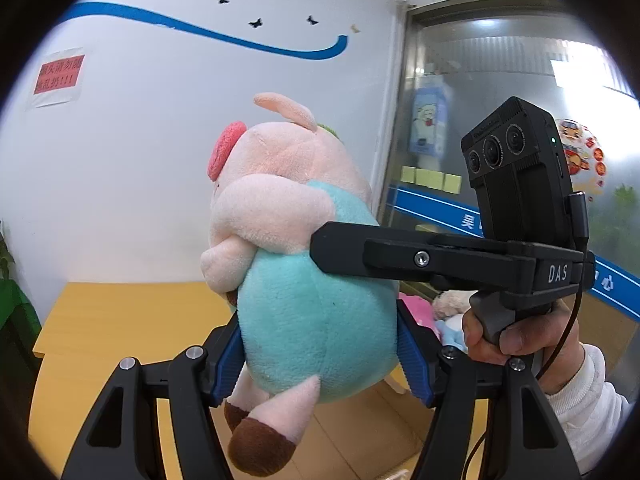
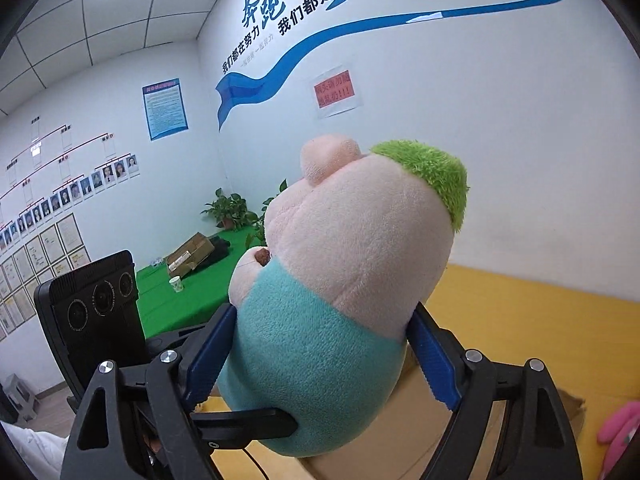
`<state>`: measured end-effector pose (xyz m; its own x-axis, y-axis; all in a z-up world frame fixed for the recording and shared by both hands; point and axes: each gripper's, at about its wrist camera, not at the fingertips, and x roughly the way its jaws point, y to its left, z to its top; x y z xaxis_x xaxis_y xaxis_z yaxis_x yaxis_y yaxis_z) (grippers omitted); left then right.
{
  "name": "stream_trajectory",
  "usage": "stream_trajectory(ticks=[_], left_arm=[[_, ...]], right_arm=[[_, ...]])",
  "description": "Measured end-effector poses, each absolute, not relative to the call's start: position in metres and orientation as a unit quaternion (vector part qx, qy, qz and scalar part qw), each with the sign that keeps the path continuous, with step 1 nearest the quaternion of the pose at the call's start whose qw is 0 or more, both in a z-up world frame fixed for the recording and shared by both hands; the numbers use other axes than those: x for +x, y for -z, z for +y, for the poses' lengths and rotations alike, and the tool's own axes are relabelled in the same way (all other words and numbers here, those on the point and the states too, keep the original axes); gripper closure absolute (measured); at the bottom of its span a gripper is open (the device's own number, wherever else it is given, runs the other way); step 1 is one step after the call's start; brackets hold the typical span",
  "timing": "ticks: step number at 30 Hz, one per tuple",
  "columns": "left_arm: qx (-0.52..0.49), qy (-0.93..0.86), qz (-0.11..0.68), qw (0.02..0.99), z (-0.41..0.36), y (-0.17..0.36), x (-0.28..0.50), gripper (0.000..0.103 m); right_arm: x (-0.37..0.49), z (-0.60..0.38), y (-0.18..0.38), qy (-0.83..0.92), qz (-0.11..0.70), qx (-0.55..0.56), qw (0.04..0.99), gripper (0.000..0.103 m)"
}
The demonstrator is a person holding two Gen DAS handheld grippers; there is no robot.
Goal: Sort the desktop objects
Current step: 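Carry the pig plush into the cardboard box and open the left gripper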
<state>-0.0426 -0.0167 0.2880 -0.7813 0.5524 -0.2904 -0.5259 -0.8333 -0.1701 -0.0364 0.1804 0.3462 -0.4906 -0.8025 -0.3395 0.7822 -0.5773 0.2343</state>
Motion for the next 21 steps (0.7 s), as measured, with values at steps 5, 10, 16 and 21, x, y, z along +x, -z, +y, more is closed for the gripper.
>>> stream_trajectory(ticks=[5, 10, 16, 21], left_arm=[[-0.225, -0.934, -0.067, 0.269, -0.032, -0.256, -0.093, 0.037], [-0.312, -0.907, -0.107, 0.263, -0.045, -0.187, -0.161, 0.037], [-0.4, -0.87, -0.148, 0.246, -0.05, -0.112, -0.219, 0.037], [-0.464, -0.84, -0.165, 0.229, -0.043, -0.061, -0.261, 0.037]], right_arm=[[-0.098, 0.153, -0.308, 0.845, -0.038, 0.251, 0.471, 0.02], [-0.159, 0.131, -0.226, 0.824, -0.06, 0.32, 0.464, 0.022], [-0.225, 0.129, -0.116, 0.795, -0.117, 0.407, 0.435, 0.027], [-0.253, 0.13, -0.049, 0.774, -0.147, 0.456, 0.414, 0.028]])
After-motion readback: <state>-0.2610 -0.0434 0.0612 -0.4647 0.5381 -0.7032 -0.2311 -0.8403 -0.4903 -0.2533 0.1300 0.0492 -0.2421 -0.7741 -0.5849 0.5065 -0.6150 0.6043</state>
